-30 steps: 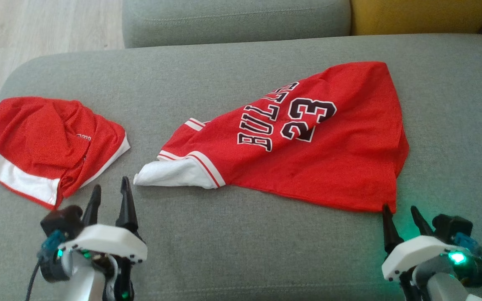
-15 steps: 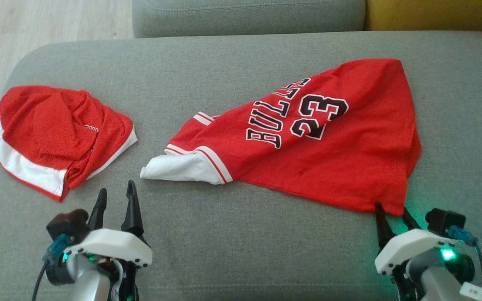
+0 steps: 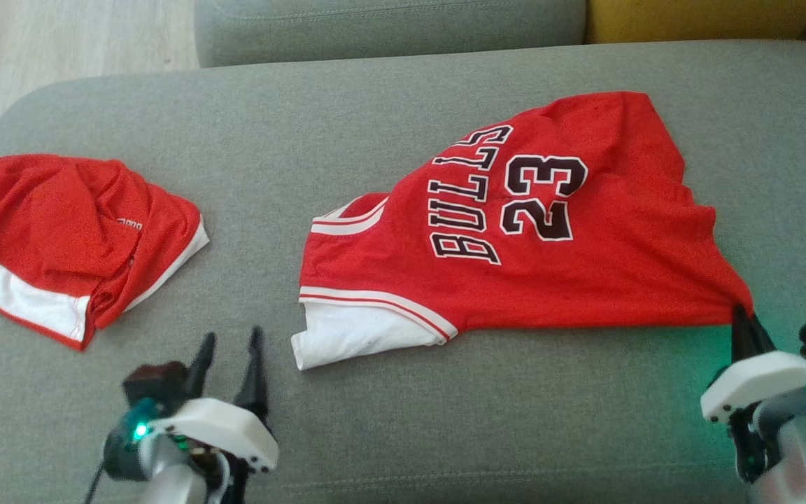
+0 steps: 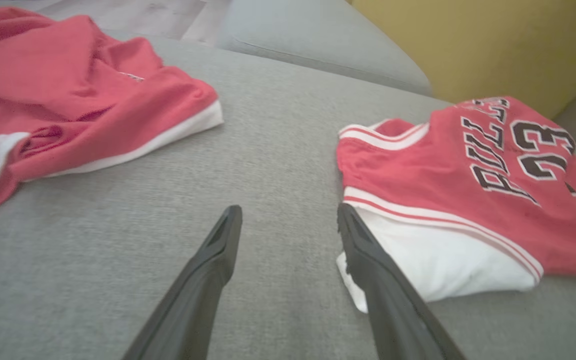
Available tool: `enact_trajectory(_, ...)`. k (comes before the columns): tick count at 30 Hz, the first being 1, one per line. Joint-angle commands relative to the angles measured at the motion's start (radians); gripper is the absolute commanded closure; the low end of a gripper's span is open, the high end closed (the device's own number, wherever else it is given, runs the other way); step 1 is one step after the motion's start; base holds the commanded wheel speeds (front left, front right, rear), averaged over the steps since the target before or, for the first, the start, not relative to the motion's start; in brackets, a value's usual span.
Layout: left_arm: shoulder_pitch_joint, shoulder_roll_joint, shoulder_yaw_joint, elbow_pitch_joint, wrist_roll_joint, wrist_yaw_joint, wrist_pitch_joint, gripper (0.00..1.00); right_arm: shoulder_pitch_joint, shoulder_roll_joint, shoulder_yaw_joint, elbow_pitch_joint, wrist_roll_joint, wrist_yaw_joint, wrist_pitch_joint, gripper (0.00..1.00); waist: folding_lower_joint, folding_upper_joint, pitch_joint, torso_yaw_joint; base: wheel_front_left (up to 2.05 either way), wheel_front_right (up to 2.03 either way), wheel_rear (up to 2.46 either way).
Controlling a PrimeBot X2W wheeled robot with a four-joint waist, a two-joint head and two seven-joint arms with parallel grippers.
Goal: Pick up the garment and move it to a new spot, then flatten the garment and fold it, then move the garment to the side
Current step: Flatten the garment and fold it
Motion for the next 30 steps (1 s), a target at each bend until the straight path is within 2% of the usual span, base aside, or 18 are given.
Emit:
enact_trajectory(1,-0.052,0.019,0.012,-0.018,0.021,-0.010,-0.010,0.00,-0.043,-0.010,0.021,-0.035,-0.008,-0.001,0.002,1.00,0.0000,0.0000,0.001,-0.003,0.00,0.00,0.00)
enact_trajectory(6,-0.059,0.058,-0.095,0.011,0.102,-0.076,-0.010,0.00,-0.043,-0.001,0.010,-0.052,-0.022,-0.001,0.015,1.00,0.0000,0.0000,0.004,-0.004,0.00,0.00,0.00)
enact_trajectory(14,-0.089,0.132,-0.217,0.046,0.223,-0.105,-0.009,0.00,-0.029,0.023,0.016,-0.063,-0.032,-0.001,0.022,1.00,0.0000,0.0000,0.005,-0.002,0.00,0.00,0.00)
enact_trajectory(18,-0.111,0.152,-0.258,0.060,0.269,-0.108,-0.009,0.00,-0.029,0.028,0.020,-0.067,-0.032,-0.001,0.025,1.00,0.0000,0.0000,0.006,-0.007,0.00,0.00,0.00)
enact_trajectory(23,-0.162,0.170,-0.318,0.101,0.351,-0.089,-0.008,0.00,-0.035,0.032,0.025,-0.073,-0.029,-0.001,0.028,1.00,0.0000,0.0000,0.017,-0.020,0.00,0.00,0.00)
enact_trajectory(30,-0.225,0.167,-0.356,0.190,0.398,-0.066,-0.003,0.00,-0.042,0.033,0.025,-0.082,-0.027,-0.001,0.031,1.00,0.0000,0.0000,0.031,-0.034,0.00,0.00,0.00)
